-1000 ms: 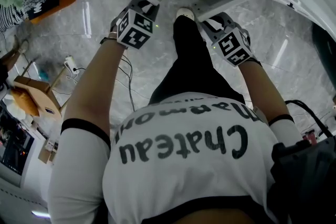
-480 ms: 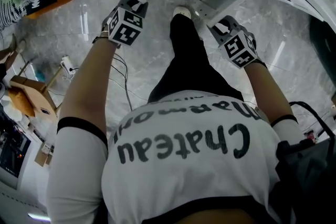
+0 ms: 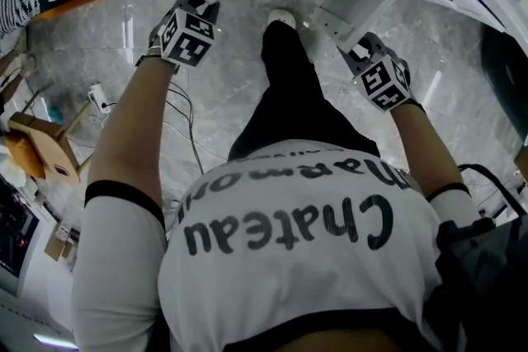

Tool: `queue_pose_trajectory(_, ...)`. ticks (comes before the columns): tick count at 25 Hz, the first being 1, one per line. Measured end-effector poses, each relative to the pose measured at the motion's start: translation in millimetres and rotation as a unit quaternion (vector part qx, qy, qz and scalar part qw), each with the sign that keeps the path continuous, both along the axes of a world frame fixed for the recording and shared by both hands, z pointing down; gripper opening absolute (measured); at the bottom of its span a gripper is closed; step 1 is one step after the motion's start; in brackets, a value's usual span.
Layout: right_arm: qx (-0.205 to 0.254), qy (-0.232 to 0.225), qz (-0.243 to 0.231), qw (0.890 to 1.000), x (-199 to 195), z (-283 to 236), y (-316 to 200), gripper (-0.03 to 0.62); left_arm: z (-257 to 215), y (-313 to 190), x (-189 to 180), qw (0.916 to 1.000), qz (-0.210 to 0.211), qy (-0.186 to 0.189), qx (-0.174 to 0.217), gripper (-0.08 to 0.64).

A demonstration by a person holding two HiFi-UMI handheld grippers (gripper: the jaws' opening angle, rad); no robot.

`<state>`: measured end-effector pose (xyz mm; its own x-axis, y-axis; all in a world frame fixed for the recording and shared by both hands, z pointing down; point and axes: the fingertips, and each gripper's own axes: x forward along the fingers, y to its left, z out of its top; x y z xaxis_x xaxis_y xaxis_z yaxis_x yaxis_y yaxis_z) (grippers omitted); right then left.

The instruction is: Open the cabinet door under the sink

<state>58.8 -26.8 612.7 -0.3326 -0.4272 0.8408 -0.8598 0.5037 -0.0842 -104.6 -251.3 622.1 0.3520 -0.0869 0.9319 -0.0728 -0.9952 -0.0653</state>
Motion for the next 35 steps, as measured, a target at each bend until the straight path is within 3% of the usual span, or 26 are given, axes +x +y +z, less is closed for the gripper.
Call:
queue_pose_trajectory(10, -0.031, 0.021, -0.004, 0.999, 21.4, 2.5, 32.4, 0.043, -0.4, -5.7, -24.6, 0.9998, -0.002, -0.017, 0.012, 0.046)
queue_pose_trajectory(18, -0.056, 0.031, -0.013, 0.998, 30.8, 3.6, 46.9, 0.046, 1.0, -17.3, -65.1, 0.9979, 0.013, -0.061, 0.016, 0.046)
queue_pose_trajectory(25, -0.060, 0.031, -0.016, 0.998, 33.7, 5.0, 49.7, 0.048, 1.9, -24.6, -81.3, 0.9976, 0.016, -0.064, 0.019, 0.048)
queue_pose_trajectory(35, -0.093, 0.042, -0.039, 0.994, 41.5, 5.3, 62.0, 0.049, 1.6, -45.6, -119.6, 0.9918, 0.068, -0.104, 0.032, 0.048)
